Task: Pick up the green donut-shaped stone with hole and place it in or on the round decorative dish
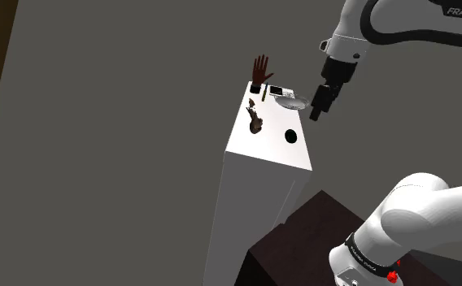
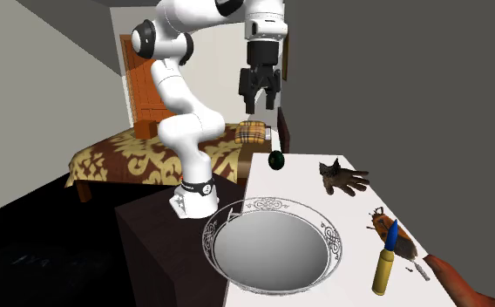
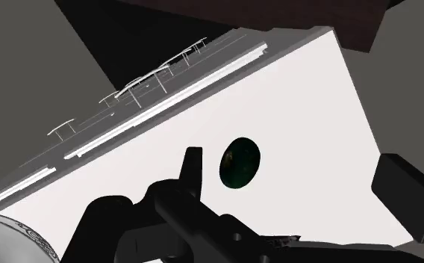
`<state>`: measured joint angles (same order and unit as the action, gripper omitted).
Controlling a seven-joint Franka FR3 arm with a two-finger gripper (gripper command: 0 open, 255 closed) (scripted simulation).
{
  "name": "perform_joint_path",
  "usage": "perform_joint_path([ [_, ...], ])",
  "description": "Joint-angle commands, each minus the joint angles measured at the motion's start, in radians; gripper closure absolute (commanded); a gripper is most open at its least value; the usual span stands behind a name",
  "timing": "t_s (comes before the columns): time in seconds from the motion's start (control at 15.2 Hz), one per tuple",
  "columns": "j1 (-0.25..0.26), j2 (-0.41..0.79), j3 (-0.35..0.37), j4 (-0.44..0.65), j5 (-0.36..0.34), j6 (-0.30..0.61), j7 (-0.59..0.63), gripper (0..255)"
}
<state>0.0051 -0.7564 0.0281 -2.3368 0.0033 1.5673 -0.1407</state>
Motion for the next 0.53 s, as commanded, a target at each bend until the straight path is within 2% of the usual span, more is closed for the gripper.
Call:
perform_joint_path([
  [0.0,0.000,0.000,0.000,0.000,0.000,0.000,0.000,0],
  [0.46,0.165,0.283,-0.094,0.053,-0.130,0.112,-0.582,0],
])
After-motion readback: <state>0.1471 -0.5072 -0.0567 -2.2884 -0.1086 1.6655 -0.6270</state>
